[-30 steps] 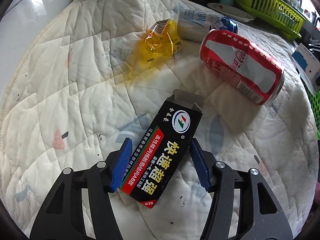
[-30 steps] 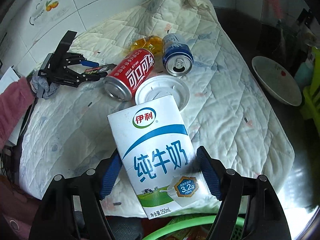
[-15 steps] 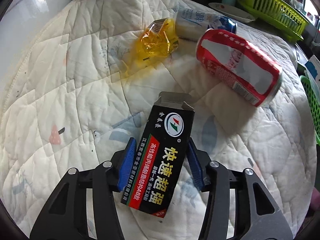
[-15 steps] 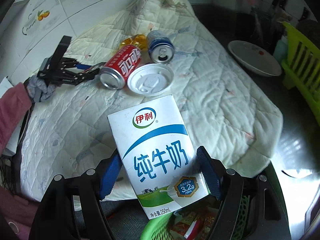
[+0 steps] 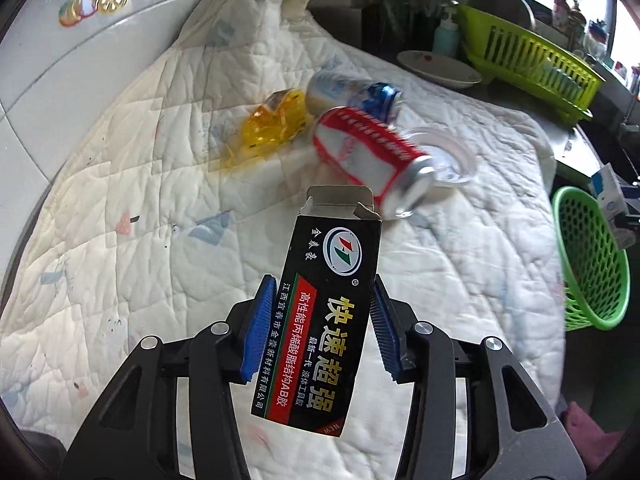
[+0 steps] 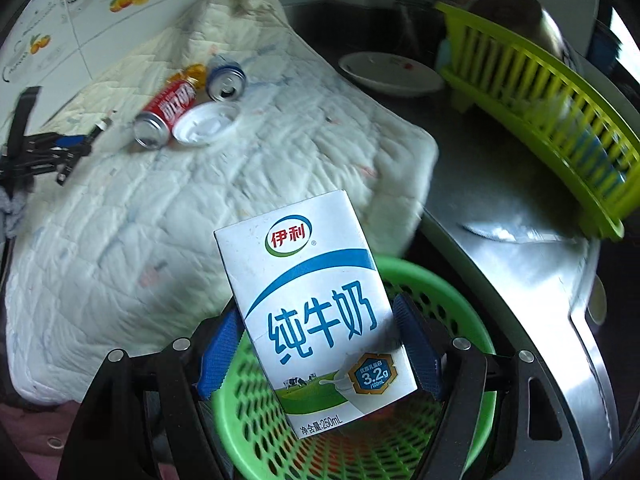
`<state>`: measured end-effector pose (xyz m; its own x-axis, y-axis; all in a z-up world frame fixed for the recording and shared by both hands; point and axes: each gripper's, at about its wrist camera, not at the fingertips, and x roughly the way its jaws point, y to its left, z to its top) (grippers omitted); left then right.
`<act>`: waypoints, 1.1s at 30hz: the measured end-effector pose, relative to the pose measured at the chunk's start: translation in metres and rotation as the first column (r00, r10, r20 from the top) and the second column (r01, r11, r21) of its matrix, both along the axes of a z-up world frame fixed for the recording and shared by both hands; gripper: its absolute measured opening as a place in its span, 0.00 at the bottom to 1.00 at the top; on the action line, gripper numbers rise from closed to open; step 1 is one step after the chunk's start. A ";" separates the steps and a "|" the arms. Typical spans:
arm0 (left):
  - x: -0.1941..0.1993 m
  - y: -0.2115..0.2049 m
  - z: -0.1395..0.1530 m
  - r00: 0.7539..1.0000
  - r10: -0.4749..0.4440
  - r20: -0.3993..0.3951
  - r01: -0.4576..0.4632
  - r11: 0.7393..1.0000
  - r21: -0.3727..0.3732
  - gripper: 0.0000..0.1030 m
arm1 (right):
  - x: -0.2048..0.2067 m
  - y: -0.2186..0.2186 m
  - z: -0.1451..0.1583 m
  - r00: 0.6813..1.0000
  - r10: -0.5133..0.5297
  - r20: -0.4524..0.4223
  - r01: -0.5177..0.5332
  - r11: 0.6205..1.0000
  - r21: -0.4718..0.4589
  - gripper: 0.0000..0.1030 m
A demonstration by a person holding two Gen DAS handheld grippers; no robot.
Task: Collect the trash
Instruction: 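Carry the milk carton and glue box to the green basket and release both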
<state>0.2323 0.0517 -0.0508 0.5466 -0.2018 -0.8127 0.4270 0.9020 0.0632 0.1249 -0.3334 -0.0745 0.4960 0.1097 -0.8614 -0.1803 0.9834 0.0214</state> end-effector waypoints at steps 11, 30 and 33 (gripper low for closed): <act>-0.068 -0.101 0.026 0.983 -0.181 0.041 0.184 0.981 -0.069 0.45 | -0.053 -0.050 -0.059 0.983 -0.170 -0.070 0.171 0.985 0.022 0.70; -0.116 -0.277 -0.011 0.922 -0.386 -0.025 0.374 0.906 -0.196 0.45 | -0.117 -0.092 -0.030 0.951 -0.299 0.076 0.286 0.947 0.145 0.74; -0.114 -0.293 -0.018 0.920 -0.389 -0.040 0.373 0.904 -0.208 0.46 | -0.124 -0.094 -0.023 0.945 -0.312 0.102 0.296 0.945 0.141 0.74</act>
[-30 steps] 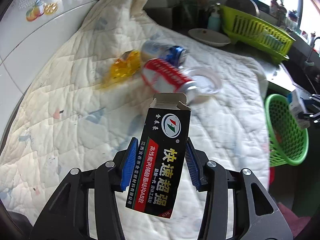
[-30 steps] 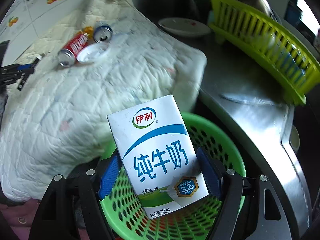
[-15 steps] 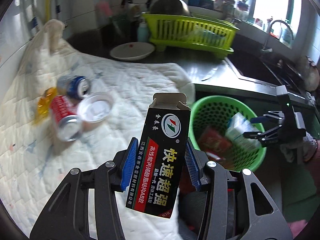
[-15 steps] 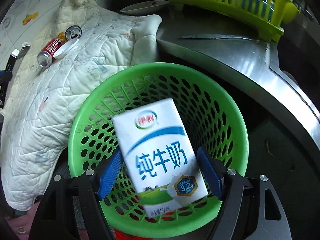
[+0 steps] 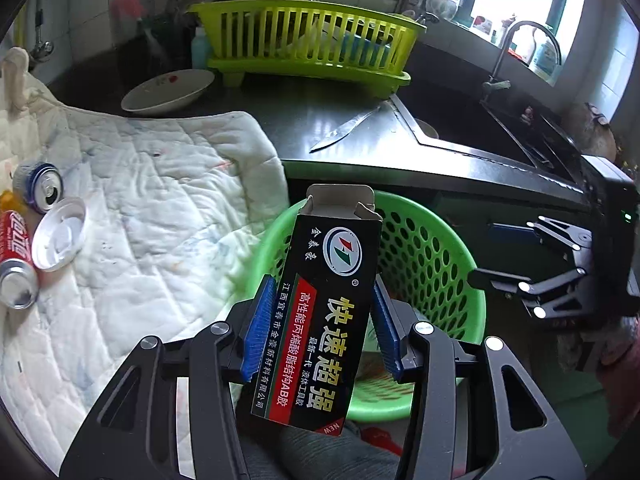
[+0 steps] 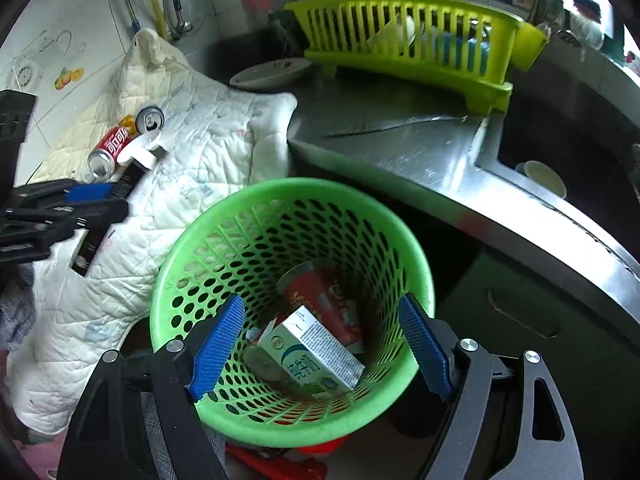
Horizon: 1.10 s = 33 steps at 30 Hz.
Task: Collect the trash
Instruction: 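Carry the milk carton and glue box to the green basket and release both, then grasp the red cola can with the left tool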
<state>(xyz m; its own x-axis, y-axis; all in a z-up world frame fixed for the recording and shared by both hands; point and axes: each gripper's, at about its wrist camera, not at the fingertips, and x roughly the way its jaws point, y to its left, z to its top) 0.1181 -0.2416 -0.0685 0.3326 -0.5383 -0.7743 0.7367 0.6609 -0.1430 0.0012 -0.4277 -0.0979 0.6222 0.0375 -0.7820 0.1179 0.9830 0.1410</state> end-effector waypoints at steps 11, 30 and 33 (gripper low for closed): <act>0.002 -0.027 -0.014 0.999 -0.012 -0.029 0.012 1.000 0.002 0.62 | -0.011 -0.001 0.011 0.999 -0.011 0.042 0.010 1.000 0.015 0.76; 0.025 0.063 0.014 0.980 0.197 0.026 -0.197 0.980 -0.030 0.68 | 0.024 0.036 0.032 0.994 0.083 0.071 -0.082 0.997 -0.014 0.81; 0.042 0.091 0.025 0.959 0.280 0.039 -0.279 0.960 -0.034 0.67 | 0.036 0.049 0.036 0.991 0.111 0.074 -0.110 0.994 -0.023 0.81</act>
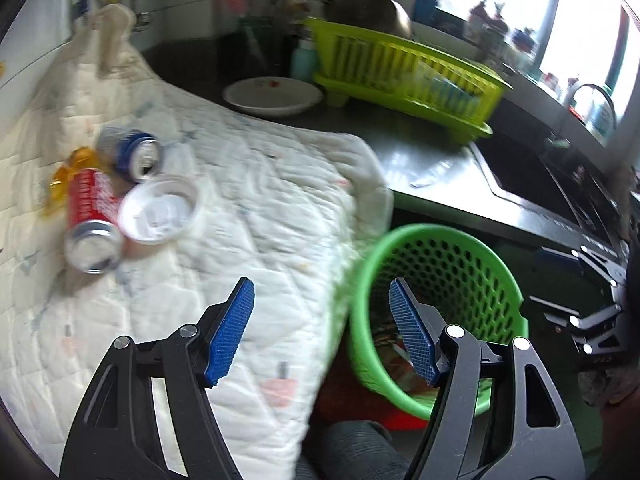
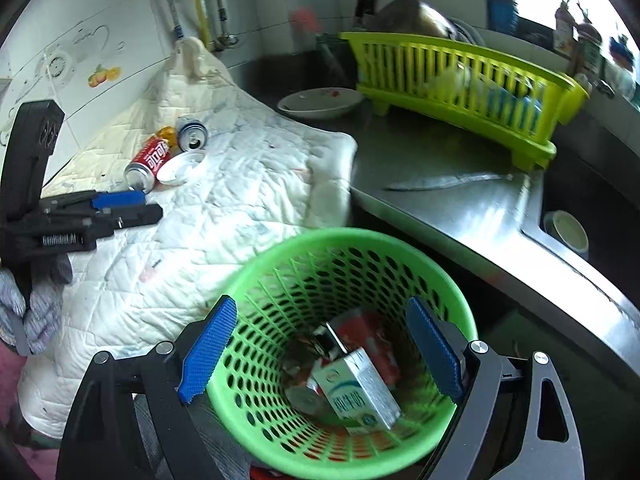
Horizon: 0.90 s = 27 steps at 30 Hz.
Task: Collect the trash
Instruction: 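Grasp the red cola can with the left tool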
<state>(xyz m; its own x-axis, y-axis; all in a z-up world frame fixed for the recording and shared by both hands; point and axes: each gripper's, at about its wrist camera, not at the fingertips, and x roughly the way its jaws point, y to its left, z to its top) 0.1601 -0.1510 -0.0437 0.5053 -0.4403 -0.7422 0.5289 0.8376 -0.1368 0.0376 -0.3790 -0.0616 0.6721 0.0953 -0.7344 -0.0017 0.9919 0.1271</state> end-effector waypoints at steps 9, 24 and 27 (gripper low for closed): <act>0.075 0.079 0.026 0.965 0.260 0.040 -0.261 0.964 0.047 0.72 | 0.041 0.042 0.007 0.995 0.095 0.007 -0.094 0.995 -0.014 0.81; 0.179 0.141 -0.015 0.896 0.425 -0.130 -0.422 0.905 0.051 0.77 | 0.118 0.104 0.008 0.970 0.245 -0.010 -0.245 0.969 -0.034 0.82; 0.188 0.142 -0.025 0.893 0.419 -0.166 -0.418 0.907 0.039 0.78 | 0.134 0.116 0.008 0.961 0.278 -0.014 -0.278 0.960 -0.038 0.83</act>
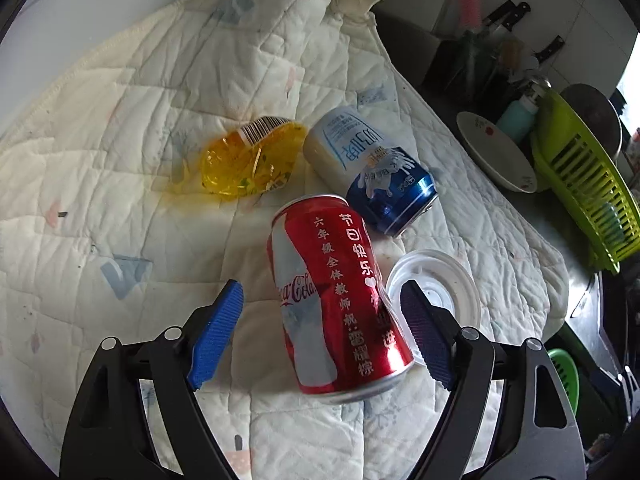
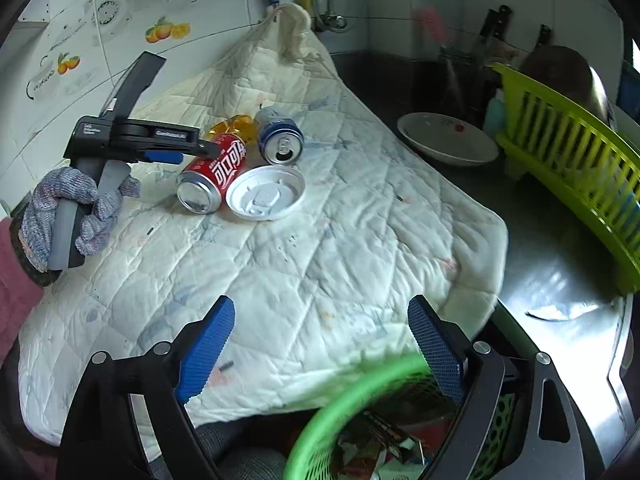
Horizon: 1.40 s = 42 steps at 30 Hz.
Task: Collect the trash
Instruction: 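Grasp the red cola can with the left tool, then grasp the white plastic lid with the right tool while the left tool holds the can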
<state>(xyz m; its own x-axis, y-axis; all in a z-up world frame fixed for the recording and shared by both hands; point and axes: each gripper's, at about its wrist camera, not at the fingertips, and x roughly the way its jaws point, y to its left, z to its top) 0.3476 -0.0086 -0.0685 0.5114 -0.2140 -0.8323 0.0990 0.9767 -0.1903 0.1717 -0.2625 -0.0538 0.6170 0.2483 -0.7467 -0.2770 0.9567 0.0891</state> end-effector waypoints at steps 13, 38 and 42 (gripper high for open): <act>0.011 0.003 -0.025 0.997 -0.045 -0.056 0.039 0.995 -0.093 0.65 | 0.059 0.041 -0.011 0.993 0.117 -0.005 -0.117 0.993 -0.013 0.85; -0.018 0.056 0.024 0.997 -0.022 0.071 0.027 0.997 -0.069 0.63 | 0.146 0.096 -0.058 0.976 0.198 -0.089 -0.204 0.977 -0.066 0.88; -0.021 0.058 0.025 0.997 -0.022 0.076 0.027 0.997 -0.071 0.63 | 0.155 0.101 -0.060 0.976 0.194 -0.097 -0.201 0.977 -0.070 0.89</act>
